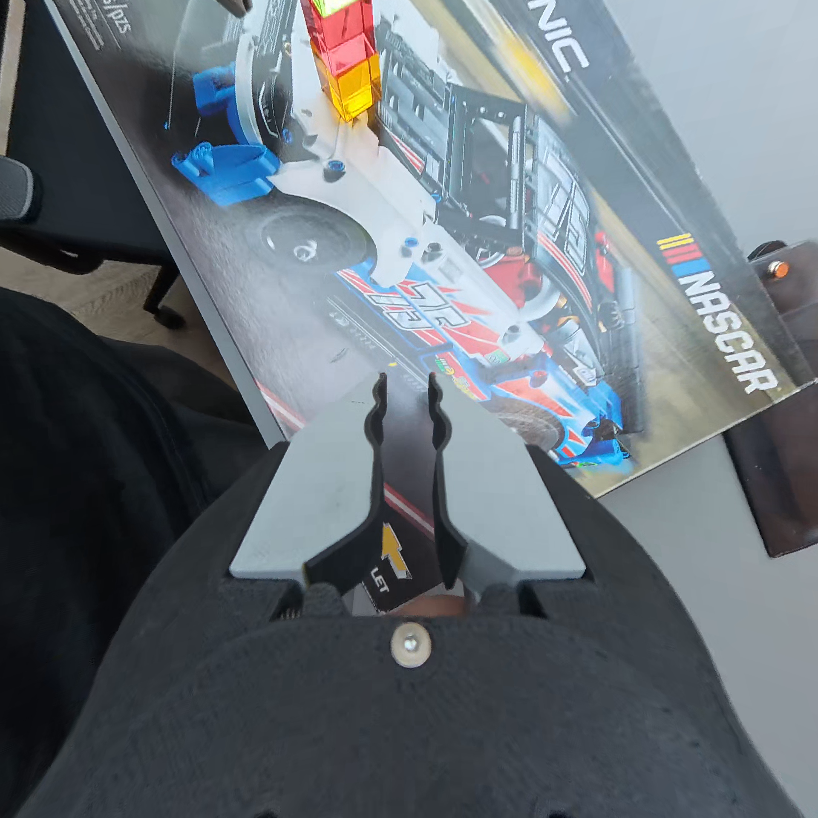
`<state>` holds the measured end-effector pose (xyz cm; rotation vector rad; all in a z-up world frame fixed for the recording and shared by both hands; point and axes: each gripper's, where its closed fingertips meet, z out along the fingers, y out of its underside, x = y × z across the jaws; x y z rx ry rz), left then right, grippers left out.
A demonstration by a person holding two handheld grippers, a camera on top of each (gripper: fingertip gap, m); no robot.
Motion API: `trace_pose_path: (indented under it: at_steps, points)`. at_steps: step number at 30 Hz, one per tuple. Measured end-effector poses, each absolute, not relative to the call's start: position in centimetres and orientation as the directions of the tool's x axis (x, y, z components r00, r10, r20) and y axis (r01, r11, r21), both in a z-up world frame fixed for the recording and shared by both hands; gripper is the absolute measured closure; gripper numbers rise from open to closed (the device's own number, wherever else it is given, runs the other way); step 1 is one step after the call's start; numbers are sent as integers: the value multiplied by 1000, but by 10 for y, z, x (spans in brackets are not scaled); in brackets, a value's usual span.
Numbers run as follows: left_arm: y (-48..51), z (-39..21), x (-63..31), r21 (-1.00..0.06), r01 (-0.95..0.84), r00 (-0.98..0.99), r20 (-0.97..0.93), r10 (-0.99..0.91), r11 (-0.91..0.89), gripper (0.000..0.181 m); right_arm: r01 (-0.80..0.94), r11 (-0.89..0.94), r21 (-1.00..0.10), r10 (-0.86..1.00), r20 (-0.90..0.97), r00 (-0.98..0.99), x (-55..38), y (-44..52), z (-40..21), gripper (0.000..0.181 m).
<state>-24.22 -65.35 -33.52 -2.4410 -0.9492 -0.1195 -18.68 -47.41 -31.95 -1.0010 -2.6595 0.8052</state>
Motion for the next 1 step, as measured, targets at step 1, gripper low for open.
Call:
trace_pose_path:
  at_steps: [1]
  points:
    - [-652,-337,-242,-424,657,748,261,610,-624,181,560,624,-545,657,-22,-754,-186,-473,-320,165]
